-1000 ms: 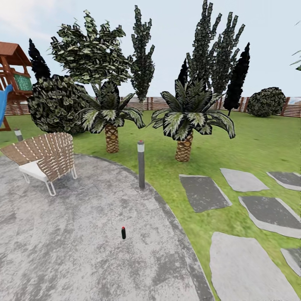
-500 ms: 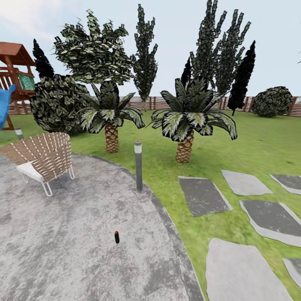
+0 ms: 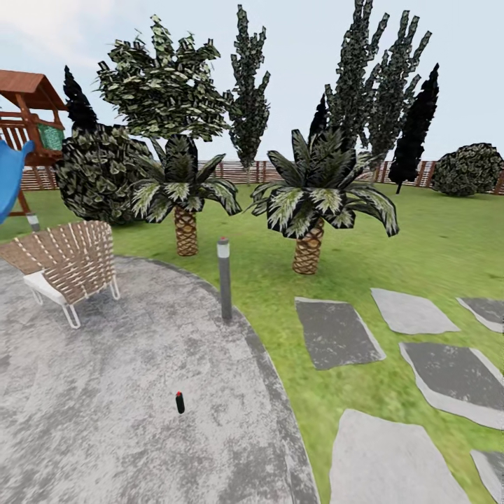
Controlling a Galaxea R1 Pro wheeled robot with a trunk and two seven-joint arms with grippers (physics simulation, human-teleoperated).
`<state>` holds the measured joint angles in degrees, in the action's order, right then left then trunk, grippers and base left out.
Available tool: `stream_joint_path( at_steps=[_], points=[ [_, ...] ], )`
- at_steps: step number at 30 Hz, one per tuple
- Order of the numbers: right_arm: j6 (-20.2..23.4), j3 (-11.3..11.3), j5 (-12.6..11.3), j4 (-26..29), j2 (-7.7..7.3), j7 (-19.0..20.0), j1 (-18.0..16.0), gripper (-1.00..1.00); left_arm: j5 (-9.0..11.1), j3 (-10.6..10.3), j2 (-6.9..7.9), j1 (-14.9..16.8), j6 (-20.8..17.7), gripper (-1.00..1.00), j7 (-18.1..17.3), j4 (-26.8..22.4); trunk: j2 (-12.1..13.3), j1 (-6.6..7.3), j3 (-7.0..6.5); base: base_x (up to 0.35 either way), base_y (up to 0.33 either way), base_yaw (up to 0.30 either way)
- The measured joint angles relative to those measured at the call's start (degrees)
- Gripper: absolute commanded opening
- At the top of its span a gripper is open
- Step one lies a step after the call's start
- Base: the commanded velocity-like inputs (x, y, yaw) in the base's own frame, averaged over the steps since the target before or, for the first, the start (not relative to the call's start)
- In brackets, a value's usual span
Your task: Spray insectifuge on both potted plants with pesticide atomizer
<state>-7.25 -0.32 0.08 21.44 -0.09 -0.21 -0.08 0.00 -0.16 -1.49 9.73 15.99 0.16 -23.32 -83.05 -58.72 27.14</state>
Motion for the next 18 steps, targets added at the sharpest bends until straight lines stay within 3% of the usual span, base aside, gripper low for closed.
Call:
stream_joint_path(
  at_steps=[14, 18],
  points=[
    [0.07, 0.16, 0.0, -0.08, -0.01, 0.13, 0.0, 1.0, 0.0, 0.0, 0.0, 0.0, 0.0, 1.0, 0.0, 0.0, 0.0, 0.0, 0.0, 0.08, -0.339, 0.001],
    [0.07, 0.16, 0.0, -0.08, 0.01, 0.13, 0.0, 1.0, 0.0, 0.0, 0.0, -0.01, -0.01, 1.0, 0.01, -0.01, 0.0, 0.0, 0.0, 0.076, -0.34, 0.106]
  ],
)
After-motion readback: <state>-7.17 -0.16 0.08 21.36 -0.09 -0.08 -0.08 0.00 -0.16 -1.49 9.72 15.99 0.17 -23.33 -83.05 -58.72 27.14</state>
